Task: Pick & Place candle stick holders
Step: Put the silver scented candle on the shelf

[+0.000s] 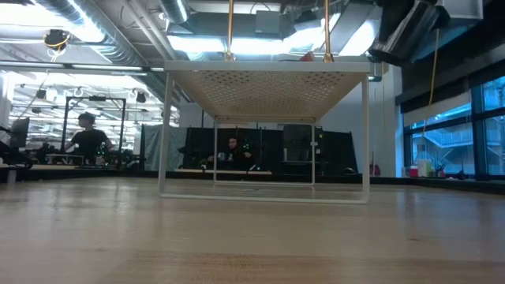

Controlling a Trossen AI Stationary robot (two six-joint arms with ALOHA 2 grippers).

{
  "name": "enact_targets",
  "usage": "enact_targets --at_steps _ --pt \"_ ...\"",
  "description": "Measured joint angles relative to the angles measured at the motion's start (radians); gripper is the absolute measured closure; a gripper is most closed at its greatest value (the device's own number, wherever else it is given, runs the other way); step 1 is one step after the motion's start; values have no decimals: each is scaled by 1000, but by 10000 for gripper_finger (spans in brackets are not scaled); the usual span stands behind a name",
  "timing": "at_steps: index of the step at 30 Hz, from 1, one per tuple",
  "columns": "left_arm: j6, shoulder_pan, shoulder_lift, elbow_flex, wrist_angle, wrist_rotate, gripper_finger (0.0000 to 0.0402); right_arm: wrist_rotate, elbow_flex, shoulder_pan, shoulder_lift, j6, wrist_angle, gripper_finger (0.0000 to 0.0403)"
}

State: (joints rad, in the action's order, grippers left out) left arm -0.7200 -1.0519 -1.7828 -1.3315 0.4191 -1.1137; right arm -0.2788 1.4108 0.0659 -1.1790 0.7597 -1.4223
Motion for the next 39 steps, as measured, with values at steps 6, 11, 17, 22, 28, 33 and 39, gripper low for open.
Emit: enact_targets --at_steps 6,11,17,22,28,33,39 --pt "8 0 0 0 0 0 258 64 9 109 -52 -16 21 45" --pt "8 0 0 0 2 0 258 168 9 153 -149 -18 23 45" --pt "8 0 -6 0 4 0 258 244 9 169 -212 -55 82 45" --pt "8 0 -41 0 5 0 258 269 93 170 -250 -66 93 45" --pt "0 -1 -69 0 5 -11 258 281 198 158 -308 -70 74 45" --pt "0 -31 -62 0 4 -89 258 295 225 128 -369 -88 74 45" --pt "-1 -64 -62 0 4 -127 258 312 225 101 -433 -95 72 45"
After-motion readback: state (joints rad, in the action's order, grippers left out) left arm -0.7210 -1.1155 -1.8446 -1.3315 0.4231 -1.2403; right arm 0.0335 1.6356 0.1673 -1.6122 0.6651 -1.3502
